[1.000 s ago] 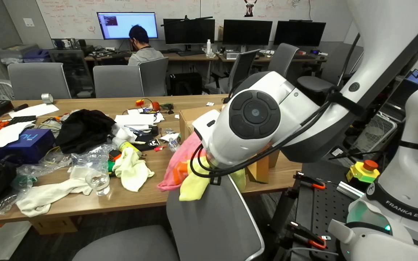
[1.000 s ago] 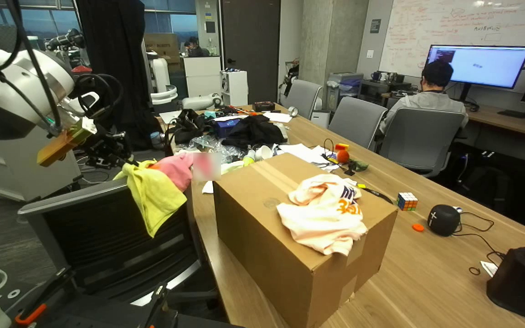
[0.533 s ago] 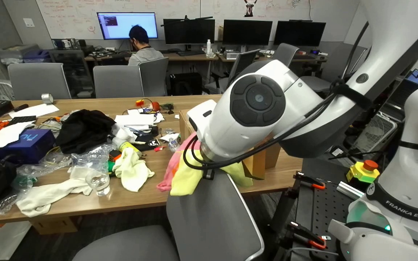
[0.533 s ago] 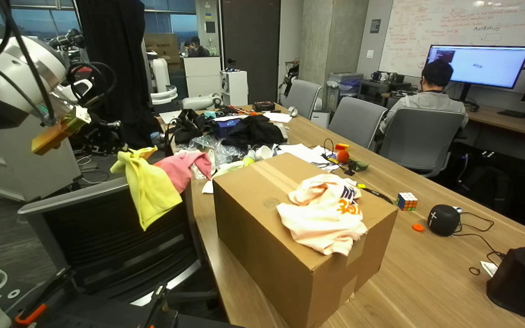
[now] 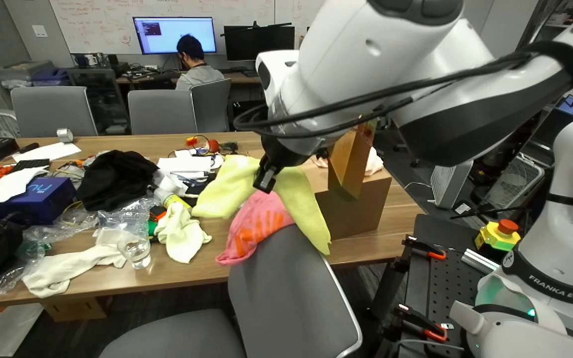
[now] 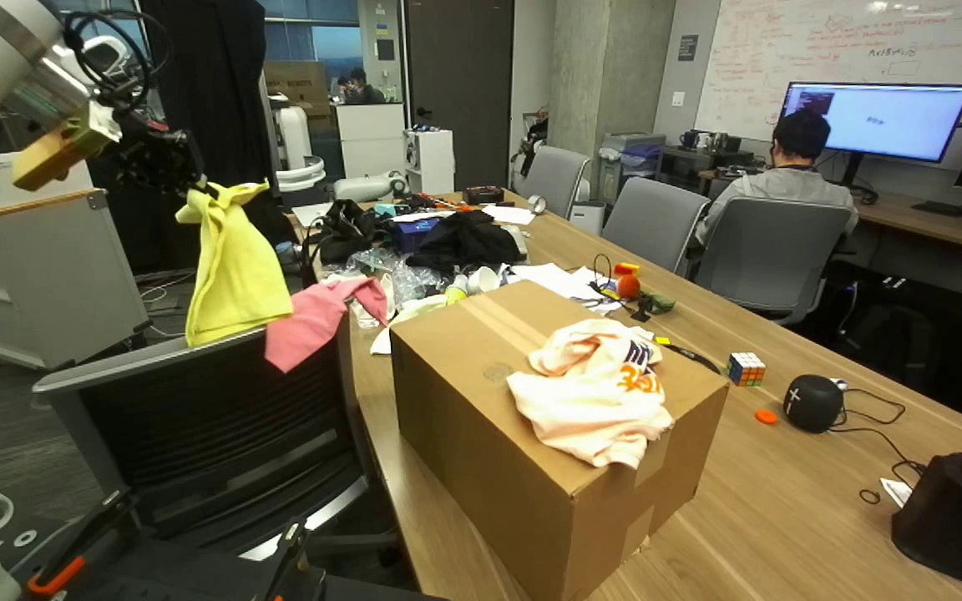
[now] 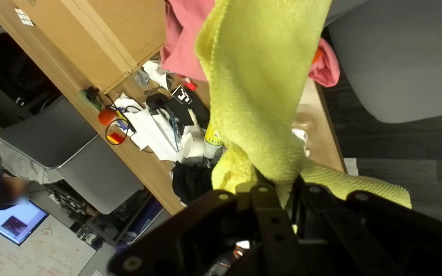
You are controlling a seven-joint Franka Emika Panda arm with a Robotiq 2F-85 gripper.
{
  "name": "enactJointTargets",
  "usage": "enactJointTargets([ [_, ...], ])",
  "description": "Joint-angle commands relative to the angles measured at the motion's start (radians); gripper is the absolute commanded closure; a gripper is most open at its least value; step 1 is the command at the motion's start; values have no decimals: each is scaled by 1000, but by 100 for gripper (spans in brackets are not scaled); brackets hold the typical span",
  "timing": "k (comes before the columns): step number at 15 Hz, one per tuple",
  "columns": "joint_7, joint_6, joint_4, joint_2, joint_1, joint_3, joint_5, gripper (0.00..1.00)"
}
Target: Move the shirts from the chair on to the box
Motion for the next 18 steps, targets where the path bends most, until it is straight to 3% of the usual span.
enactJointTargets([
  [1,-13,-9,6,-66,-23,-8,0,97],
  [8,49,-111,61,-9,-175,-95,-126,97],
  [18,143,-303,300,122,-312,-275,-125,97],
])
